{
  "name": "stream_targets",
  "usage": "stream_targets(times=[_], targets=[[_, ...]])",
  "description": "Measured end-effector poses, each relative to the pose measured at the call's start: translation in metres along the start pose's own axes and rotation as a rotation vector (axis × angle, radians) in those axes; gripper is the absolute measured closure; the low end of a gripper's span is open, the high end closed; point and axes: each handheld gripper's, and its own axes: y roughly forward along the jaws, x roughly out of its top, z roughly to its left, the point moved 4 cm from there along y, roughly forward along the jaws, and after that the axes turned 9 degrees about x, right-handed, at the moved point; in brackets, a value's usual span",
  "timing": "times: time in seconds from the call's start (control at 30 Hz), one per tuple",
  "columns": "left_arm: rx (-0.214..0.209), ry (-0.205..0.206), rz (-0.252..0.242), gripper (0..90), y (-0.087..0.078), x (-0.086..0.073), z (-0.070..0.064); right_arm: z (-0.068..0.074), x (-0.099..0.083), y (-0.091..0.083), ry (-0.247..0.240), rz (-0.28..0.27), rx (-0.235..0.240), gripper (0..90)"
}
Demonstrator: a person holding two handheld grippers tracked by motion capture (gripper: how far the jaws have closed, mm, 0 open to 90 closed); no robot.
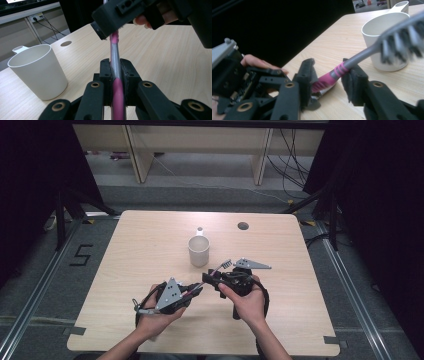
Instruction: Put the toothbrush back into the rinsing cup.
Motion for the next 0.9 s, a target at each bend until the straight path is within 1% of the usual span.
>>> stream_targets(times=[0.03,0.07,0.1,0.13,0.2,0.23,0.27,0.3,0.33,0.37,0.4,0.43,0.47,0.5,0.53,0.57,0.6,0.63,0.67,0.7,0.73,0.77,0.8,0.83,0.87,0.9], targets=[[0.0,0.006,0.004,80.5,0.001,0.0,0.0,-0.002,0.001,0.0,-0.008,-0.01,0.001,67.2],[-0.002,0.007,0.012,80.5,0.001,-0.001,-0.001,-0.001,0.001,-0.001,0.009,-0.021,0.014,69.6],[-0.002,0.008,0.019,80.4,0.003,-0.002,-0.001,0.0,0.002,-0.001,0.016,-0.031,0.028,71.8],[-0.004,0.008,0.019,80.3,0.004,-0.002,-0.002,0.002,0.003,-0.002,0.03,-0.036,0.042,74.3],[-0.009,0.008,0.037,80.2,0.006,-0.004,-0.004,0.004,0.004,-0.002,0.029,-0.048,0.059,78.7],[-0.019,0.011,0.047,79.9,0.008,-0.005,-0.004,0.008,0.004,-0.001,0.047,-0.051,0.084,80.1],[-0.022,0.013,0.053,78.5,0.009,-0.005,-0.006,0.009,0.005,0.0,0.013,-0.05,0.076,80.3],[-0.026,0.019,0.063,74.4,0.01,-0.005,-0.007,0.012,0.005,0.0,0.005,-0.042,0.063,80.5],[-0.032,0.023,0.065,69.0,0.011,-0.005,-0.007,0.014,0.007,0.001,-0.024,-0.044,0.075,80.5],[-0.035,0.018,0.065,65.1,0.01,-0.005,-0.008,0.015,0.008,0.0,-0.021,-0.047,0.068,80.5],[-0.036,0.025,0.07,60.9,0.009,-0.005,-0.008,0.016,0.01,-0.001,-0.035,-0.045,0.059,80.5],[-0.035,0.016,0.071,57.7,0.008,-0.004,-0.009,0.016,0.013,-0.002,-0.071,-0.04,0.037,80.5],[-0.031,0.023,0.07,53.3,0.007,-0.003,-0.008,0.016,0.015,-0.003,-0.091,-0.043,0.02,80.5],[-0.028,0.026,0.071,50.8,0.005,-0.003,-0.007,0.017,0.018,-0.006,-0.092,-0.042,0.001,80.6],[-0.026,0.014,0.076,48.8,0.003,-0.002,-0.006,0.015,0.02,-0.006,-0.123,-0.049,-0.008,80.5],[-0.027,0.011,0.079,47.1,0.001,-0.002,-0.004,0.014,0.022,-0.007,-0.143,-0.047,-0.022,80.6],[-0.019,0.012,0.075,45.5,-0.001,-0.001,-0.002,0.014,0.024,-0.009,-0.141,-0.046,-0.04,80.6],[-0.014,0.012,0.076,44.3,-0.003,-0.002,0.0,0.014,0.026,-0.01,-0.161,-0.038,-0.049,80.5],[-0.009,0.0,0.076,43.1,-0.005,-0.002,0.003,0.012,0.028,-0.011,-0.168,-0.038,-0.076,80.6],[-0.009,0.003,0.083,42.2,-0.008,-0.002,0.006,0.011,0.03,-0.013,-0.194,-0.036,-0.082,80.6],[-0.002,-0.015,0.08,41.1,-0.01,-0.003,0.009,0.011,0.032,-0.013,-0.204,-0.043,-0.081,80.6],[0.004,-0.02,0.083,39.5,-0.012,-0.004,0.012,0.009,0.034,-0.015,-0.214,-0.039,-0.097,80.6],[0.01,-0.024,0.082,38.4,-0.015,-0.005,0.015,0.009,0.035,-0.016,-0.211,-0.036,-0.108,80.6],[0.015,-0.032,0.081,37.6,-0.017,-0.006,0.017,0.007,0.037,-0.016,-0.231,-0.05,-0.104,80.6],[0.02,-0.045,0.078,37.1,-0.02,-0.008,0.021,0.007,0.038,-0.017,-0.215,-0.051,-0.114,80.6],[0.026,-0.054,0.079,36.5,-0.022,-0.009,0.024,0.006,0.039,-0.018,-0.22,-0.037,-0.125,80.6]])
